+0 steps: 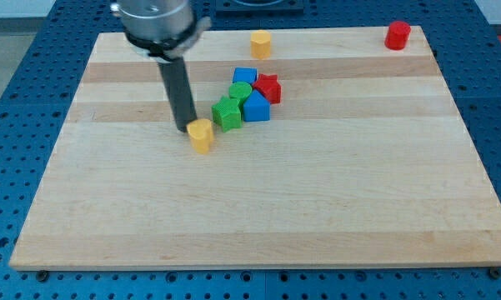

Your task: Move the yellow heart to the bottom of the board

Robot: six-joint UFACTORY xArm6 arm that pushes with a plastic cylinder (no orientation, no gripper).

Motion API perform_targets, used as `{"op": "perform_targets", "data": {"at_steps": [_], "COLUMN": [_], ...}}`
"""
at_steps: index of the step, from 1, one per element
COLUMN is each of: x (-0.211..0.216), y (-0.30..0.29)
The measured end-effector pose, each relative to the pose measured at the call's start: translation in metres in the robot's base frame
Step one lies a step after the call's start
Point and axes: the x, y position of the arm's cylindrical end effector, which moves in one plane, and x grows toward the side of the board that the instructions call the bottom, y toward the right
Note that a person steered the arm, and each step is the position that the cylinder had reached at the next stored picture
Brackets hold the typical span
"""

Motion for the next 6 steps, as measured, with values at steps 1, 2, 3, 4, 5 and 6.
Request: {"op": "perform_targets", "data": {"at_steps": [1,2,3,4,5,6], "x": [0.033,0.06,0.075,0.076,0.076,0.079], "y": [0.029,0.045,0.057,0.058,0.058,0.056]}}
